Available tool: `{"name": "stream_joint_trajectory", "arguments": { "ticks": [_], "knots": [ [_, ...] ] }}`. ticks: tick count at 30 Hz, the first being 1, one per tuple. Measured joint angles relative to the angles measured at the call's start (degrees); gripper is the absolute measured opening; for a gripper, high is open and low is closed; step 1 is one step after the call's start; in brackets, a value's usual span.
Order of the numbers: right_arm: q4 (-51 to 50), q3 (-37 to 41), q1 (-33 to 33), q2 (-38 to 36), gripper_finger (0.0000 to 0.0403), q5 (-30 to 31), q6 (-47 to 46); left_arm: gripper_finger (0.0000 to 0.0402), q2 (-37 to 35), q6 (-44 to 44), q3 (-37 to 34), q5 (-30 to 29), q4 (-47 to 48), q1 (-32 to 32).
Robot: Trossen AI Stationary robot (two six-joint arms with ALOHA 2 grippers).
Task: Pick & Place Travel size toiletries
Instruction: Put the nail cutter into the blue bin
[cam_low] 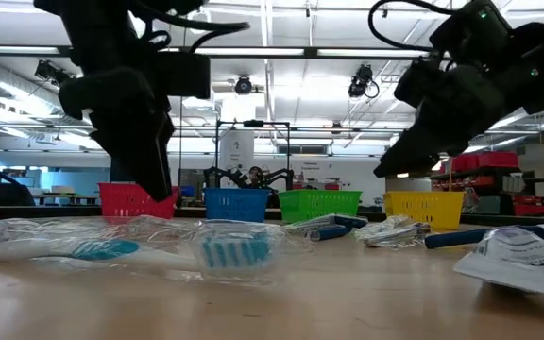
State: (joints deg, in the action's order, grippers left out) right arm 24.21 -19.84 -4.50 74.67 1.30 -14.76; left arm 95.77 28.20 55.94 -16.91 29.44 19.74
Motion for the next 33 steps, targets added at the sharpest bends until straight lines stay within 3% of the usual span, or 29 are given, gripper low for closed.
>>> {"name": "stream_joint_trajectory", "arguments": {
  "ticks": [10,33],
  "knots": [
    [0.37,-0.02,-2.50,0.76,0.0197,0.04,-2.39,0.0183,0.00,-3.56,0.00,5.67,-0.19,-3.39],
    [0.44,-0.02,-6.02,0.76,0.0197,0.08,-2.84,0.0181,-0.04,-6.08,-8.27,7.51,-8.27,-4.95]
  ]
}}
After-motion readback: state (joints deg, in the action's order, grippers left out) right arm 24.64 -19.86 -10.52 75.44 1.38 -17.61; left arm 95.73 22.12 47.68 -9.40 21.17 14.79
